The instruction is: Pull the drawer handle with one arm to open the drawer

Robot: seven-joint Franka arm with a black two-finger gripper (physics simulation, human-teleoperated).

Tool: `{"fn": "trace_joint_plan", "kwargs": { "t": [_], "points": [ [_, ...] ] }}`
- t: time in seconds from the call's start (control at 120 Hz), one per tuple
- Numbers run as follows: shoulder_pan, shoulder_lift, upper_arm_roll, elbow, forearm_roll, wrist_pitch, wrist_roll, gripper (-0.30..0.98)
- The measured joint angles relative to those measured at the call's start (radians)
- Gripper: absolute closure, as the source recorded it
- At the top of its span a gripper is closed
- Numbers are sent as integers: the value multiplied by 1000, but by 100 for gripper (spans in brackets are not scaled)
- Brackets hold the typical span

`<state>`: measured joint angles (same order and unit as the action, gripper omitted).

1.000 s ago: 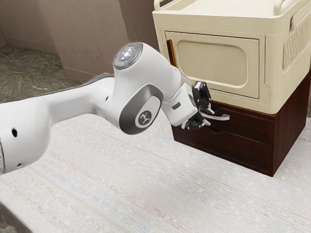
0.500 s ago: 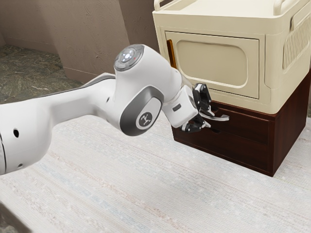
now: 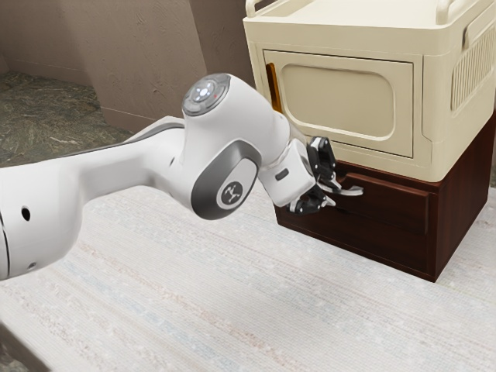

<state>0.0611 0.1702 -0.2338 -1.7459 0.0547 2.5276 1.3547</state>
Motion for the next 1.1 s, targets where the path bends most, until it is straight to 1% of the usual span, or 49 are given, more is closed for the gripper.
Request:
{"fn": "trace_joint_plan", "kwargs": {
  "t": [0.217,0.667,1.1],
  "points": [
    [3,-6,0,-10,0,-3,0,61],
    [4,-66,16,-73,0,-5,-1,65],
    [4,-97,16,-107,-1,-5,-1,66]
  ]
}}
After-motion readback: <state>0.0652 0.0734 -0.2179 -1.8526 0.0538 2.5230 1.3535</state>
